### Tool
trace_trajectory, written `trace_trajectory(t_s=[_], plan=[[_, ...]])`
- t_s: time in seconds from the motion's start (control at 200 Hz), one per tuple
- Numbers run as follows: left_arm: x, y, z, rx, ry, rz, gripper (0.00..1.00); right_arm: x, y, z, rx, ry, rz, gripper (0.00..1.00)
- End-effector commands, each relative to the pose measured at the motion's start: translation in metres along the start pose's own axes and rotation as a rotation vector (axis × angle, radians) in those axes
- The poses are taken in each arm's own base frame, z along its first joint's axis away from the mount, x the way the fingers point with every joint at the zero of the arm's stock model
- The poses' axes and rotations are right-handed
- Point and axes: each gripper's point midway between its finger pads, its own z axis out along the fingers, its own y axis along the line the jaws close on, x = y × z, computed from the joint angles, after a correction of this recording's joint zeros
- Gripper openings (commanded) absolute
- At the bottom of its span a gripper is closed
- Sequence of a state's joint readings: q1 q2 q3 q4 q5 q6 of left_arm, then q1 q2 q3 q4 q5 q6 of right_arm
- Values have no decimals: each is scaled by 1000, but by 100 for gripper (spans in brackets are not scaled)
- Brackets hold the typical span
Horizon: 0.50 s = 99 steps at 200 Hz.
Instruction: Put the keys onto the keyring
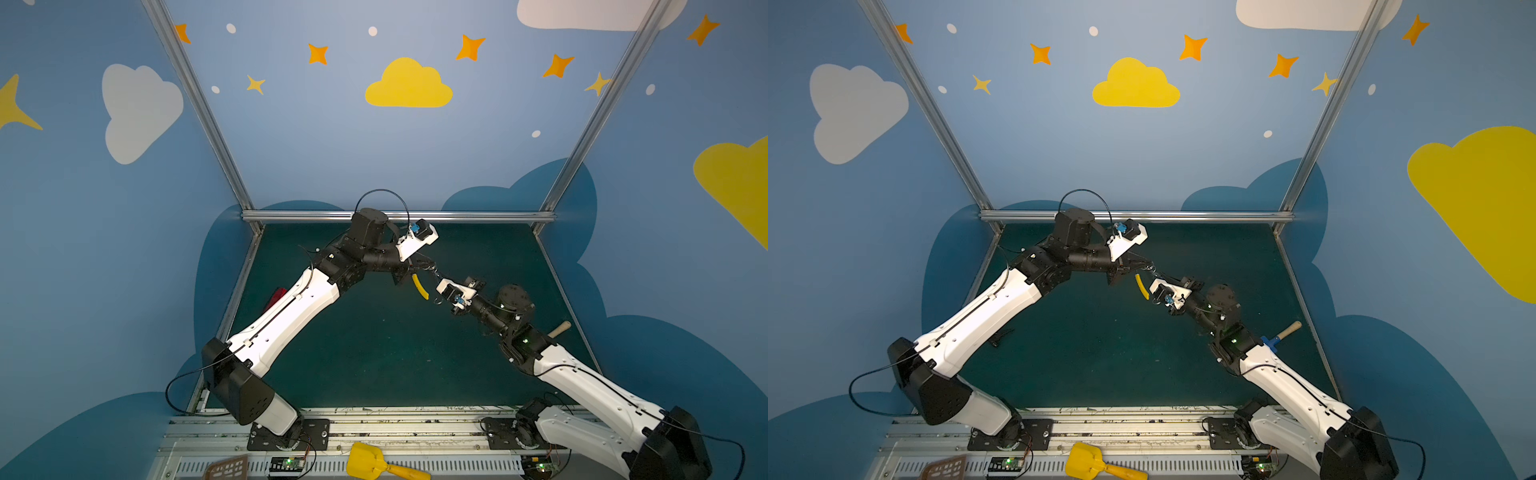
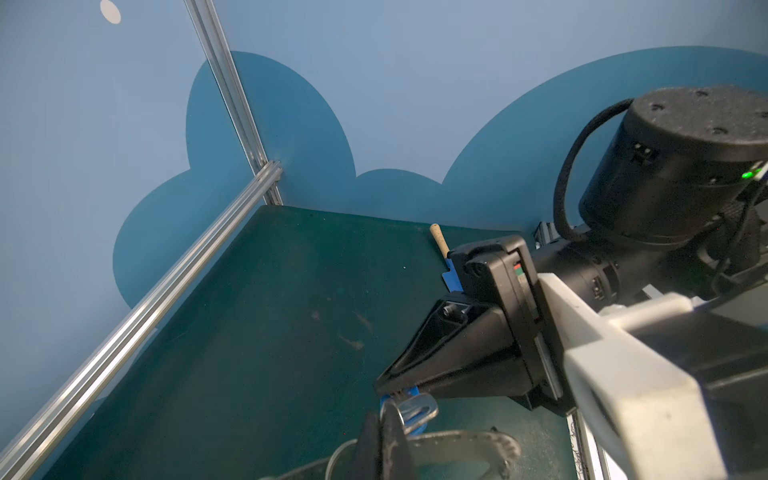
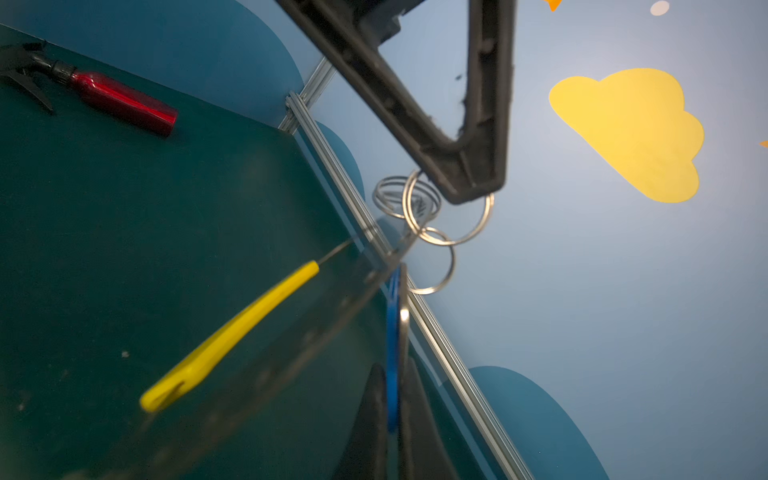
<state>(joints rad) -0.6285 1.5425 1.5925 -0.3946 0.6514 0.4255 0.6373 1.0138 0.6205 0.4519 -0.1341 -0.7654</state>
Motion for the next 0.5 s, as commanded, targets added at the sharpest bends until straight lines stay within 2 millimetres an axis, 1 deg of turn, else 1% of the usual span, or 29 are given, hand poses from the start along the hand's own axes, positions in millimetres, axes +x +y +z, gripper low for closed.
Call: trace_trajectory(t_s=[0.0,0.09,0.155,0.235,0.305,0.401,0.491], plan=[[-26,1,-10,-14,-94,37,3,-7,12,2,-51,-47,-9,1],[-27,-1,-9,-3,-104,30,3,-10,13,2,-62,-63,-8,3],[-26,-2,-8,7,-105,27,3,-12,11,1,-58,-64,4,8],[-25,-2,-9,8,-108,29,3,-11,-1,-2,-6,-42,73,17],[-25,-3,-10,11,-113,31,3,-4,-14,-7,54,2,145,22],[-27,-5,-12,24,-133,42,3,9,-15,-15,53,42,139,28],[-28,-7,-13,36,-149,47,3,20,-20,-23,65,73,149,30]])
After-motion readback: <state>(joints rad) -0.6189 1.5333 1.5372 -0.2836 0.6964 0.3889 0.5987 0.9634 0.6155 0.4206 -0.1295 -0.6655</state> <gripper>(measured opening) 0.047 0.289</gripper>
